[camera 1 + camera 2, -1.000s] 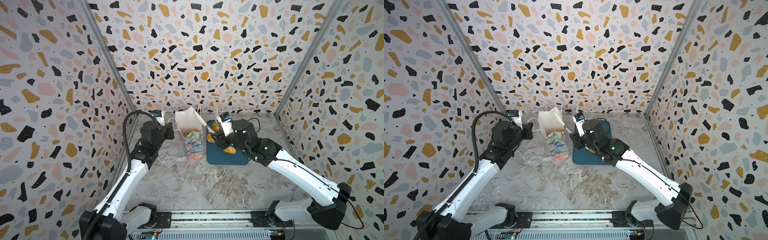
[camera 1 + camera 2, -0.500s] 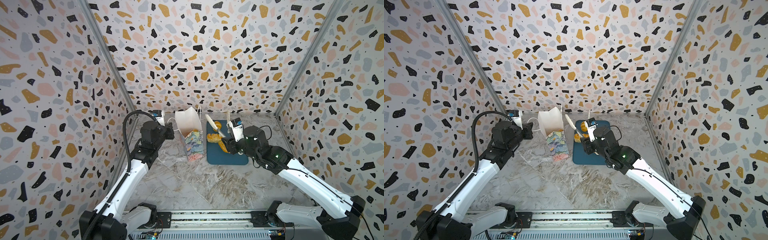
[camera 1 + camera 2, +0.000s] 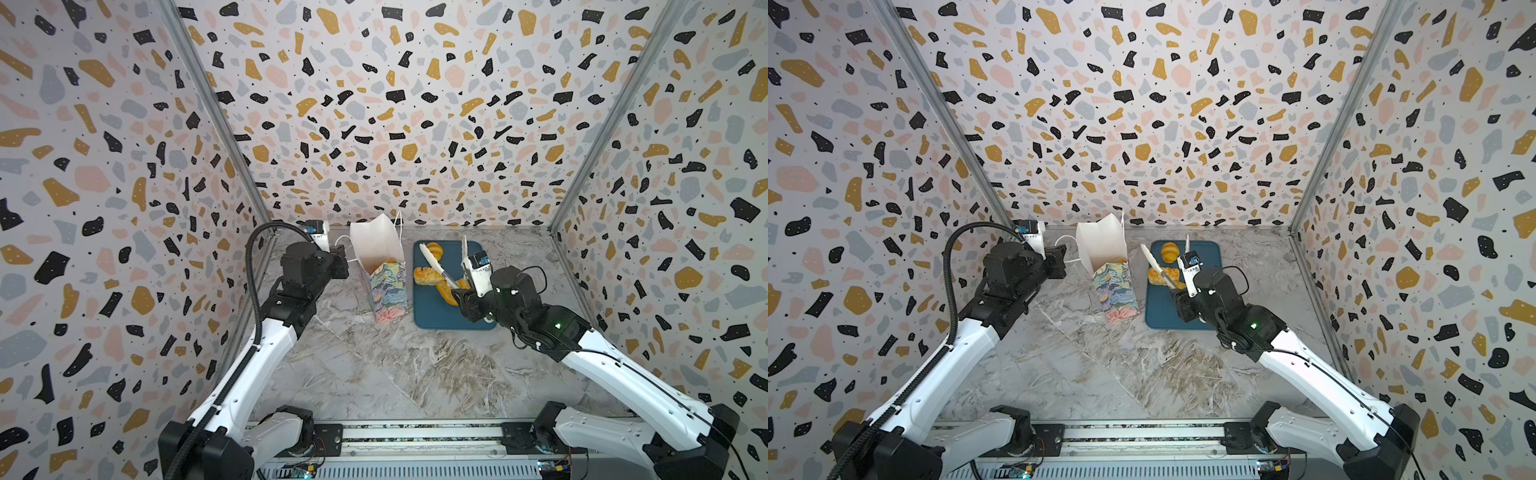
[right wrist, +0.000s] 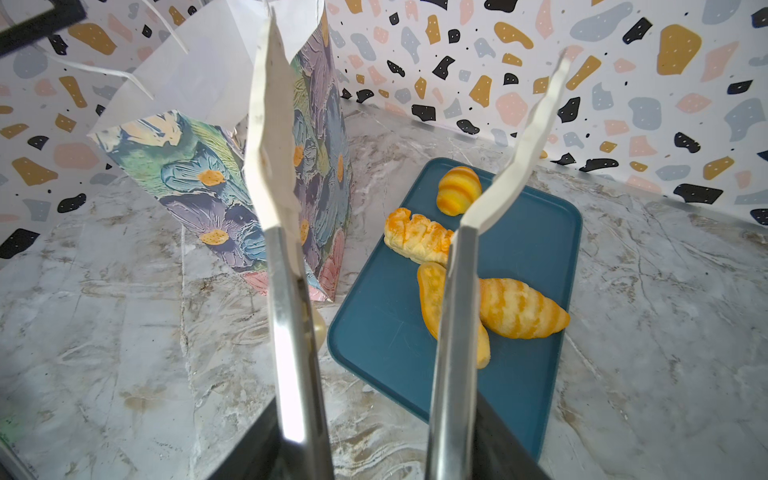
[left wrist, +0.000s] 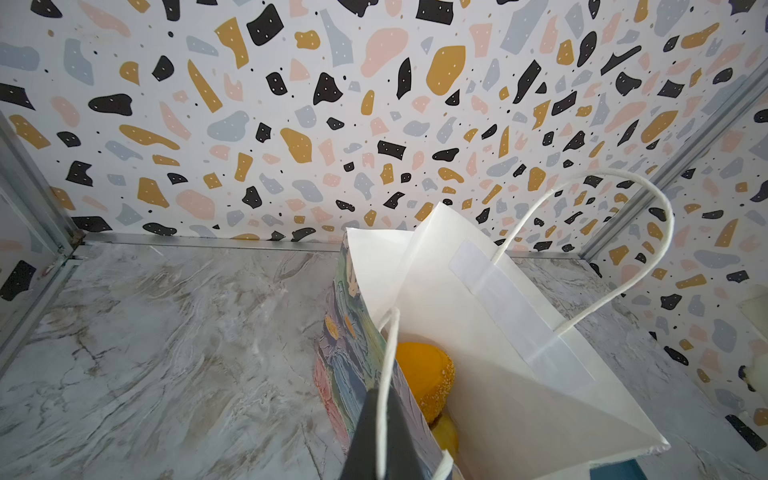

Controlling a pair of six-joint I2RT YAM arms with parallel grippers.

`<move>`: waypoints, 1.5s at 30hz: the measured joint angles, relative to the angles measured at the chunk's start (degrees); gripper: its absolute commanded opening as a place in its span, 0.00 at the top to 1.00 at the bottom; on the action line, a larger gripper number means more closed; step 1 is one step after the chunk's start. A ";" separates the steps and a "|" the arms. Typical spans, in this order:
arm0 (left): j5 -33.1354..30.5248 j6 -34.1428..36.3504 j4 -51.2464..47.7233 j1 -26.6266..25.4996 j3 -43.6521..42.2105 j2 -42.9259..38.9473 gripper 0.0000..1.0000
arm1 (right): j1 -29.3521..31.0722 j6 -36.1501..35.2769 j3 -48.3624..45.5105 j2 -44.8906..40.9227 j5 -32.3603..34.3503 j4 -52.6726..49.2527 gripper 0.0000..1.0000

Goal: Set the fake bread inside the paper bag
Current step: 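Withdraw the open tongs from the bag back over the tray with the right gripper, then lower the open tongs around the plain yellow oval bun with the right gripper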

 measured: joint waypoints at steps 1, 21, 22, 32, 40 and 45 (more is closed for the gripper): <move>0.00 0.00 0.00 0.00 0.00 0.00 1.00 | -0.11 -0.02 -0.39 -0.37 -0.02 0.02 0.42; 0.00 0.00 0.00 0.00 0.00 0.31 1.00 | -2.38 -0.48 -8.63 -1.22 -0.13 0.15 0.42; 0.00 0.00 0.00 0.00 0.00 0.33 1.00 | -2.49 -0.46 -8.96 -0.92 -0.13 0.13 0.42; 0.02 0.00 0.02 0.00 0.00 0.33 1.00 | -3.17 -0.44 -9.84 2.27 -0.02 -1.84 0.41; 0.00 0.00 0.00 0.00 0.00 0.33 1.00 | -3.69 -0.63 -9.86 5.90 0.44 -4.24 0.42; 0.00 0.00 0.00 0.00 0.00 0.33 1.00 | -3.98 -0.87 -9.86 8.07 0.57 -5.31 0.42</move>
